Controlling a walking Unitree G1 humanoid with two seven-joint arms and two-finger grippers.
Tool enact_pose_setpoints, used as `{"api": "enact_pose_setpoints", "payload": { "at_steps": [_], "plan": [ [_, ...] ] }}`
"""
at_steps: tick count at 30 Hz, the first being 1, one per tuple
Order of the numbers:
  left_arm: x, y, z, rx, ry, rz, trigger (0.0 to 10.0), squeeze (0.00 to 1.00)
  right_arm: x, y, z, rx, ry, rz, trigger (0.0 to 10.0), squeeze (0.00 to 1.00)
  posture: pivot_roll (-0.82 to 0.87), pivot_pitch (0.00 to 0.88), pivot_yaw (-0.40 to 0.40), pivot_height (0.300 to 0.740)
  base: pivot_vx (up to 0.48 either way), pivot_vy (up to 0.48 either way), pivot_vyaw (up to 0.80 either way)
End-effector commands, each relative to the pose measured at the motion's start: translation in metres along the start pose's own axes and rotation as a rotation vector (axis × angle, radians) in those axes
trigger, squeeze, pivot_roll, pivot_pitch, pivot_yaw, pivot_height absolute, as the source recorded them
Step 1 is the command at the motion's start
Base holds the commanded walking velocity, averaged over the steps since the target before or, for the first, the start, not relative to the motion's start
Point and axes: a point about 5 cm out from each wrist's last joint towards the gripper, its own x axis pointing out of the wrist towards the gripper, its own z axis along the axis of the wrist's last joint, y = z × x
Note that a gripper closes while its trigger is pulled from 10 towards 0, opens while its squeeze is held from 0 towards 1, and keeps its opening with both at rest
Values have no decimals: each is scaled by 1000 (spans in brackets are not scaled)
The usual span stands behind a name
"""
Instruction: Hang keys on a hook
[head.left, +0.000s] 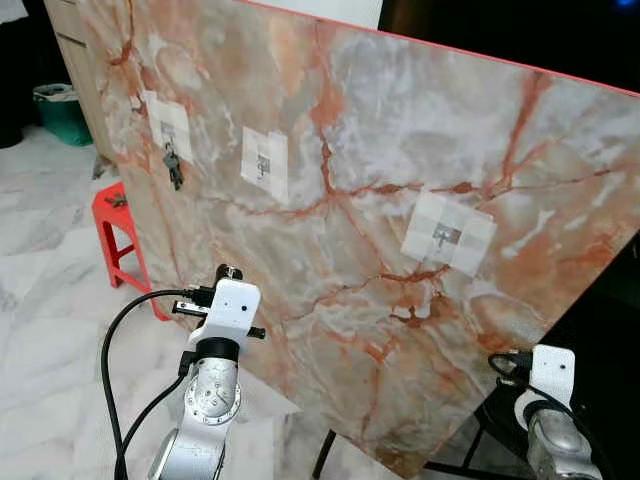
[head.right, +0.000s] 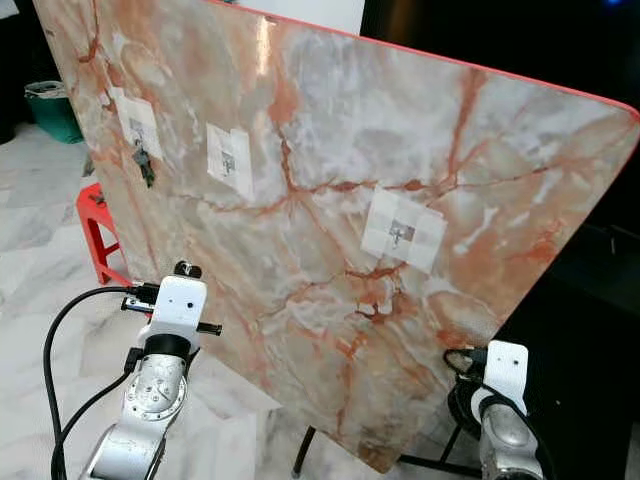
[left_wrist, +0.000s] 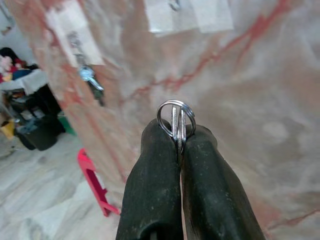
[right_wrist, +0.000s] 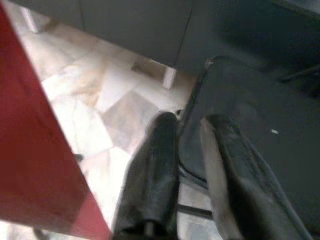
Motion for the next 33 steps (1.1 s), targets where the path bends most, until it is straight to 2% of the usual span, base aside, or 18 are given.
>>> {"api": "enact_pose_setpoints", "payload": {
  "at_steps": [1, 8, 10, 15, 17, 18, 22, 23, 25, 27, 28, 33],
  "plan": [
    [-1, -4, 3, -10, -17, -24, 10000, 0, 2, -4, 8, 5, -24, -7, 10000, 0, 54, 0, -118, 740, 0, 0, 0],
    [-1, -8, 3, -16, -17, -38, 10000, 0, 1, -18, 14, 24, -62, -43, 10000, 0, 42, 0, -117, 740, 0, 0, 0],
    [-1, -9, 2, -16, -12, -40, 10000, 0, 0, -19, 10, 24, -39, -51, 10000, 0, 37, 0, -116, 740, 0, 0, 0],
    [0, -10, 3, -21, -12, -48, 10000, 0, -7, -26, -19, 44, 115, -119, 10000, 0, 36, 0, -116, 740, 0, 0, 0],
    [0, -9, 3, -23, -5, -44, 10000, 0, -13, -29, -36, 98, 202, -163, 10000, 0, 44, 0, -121, 740, 0, 0, 0],
    [1, -9, 2, -25, 0, -38, 10000, 0, -18, -31, -50, 155, 268, -201, 10000, 0, 49, 0, -123, 740, 0, 0, 0],
    [1, -7, 2, -25, 3, -30, 10000, 0, -31, -34, -75, 305, 389, -296, 10000, 0, 59, 0, -128, 740, 0, 0, 0],
    [1, -7, 2, -25, 4, -27, 10000, 0, -38, -35, -87, 411, 436, -354, 10000, 0, 67, 0, -130, 740, 0, 0, 0],
    [1, -6, 2, -25, 6, -25, 10000, 0, -40, -35, -90, 431, 451, -367, 10000, 0, 66, 0, -130, 740, 0, 0, 0],
    [2, -4, 2, -24, 8, -18, 10000, 0, -48, -32, -102, 375, 502, -349, 10000, 0, 73, 0, -133, 740, 0, 0, 0],
    [2, -3, 1, -23, 10, -13, 10000, 0, -50, -31, -105, 296, 520, -314, 10000, 0, 77, 0, -134, 740, 0, 0, 0],
    [3, -1, 1, -23, 11, -3, 10000, 0, -54, -27, -113, 236, 552, -273, 10000, 0, 75, 0, -133, 740, 0, 0, 0]
  ]
}}
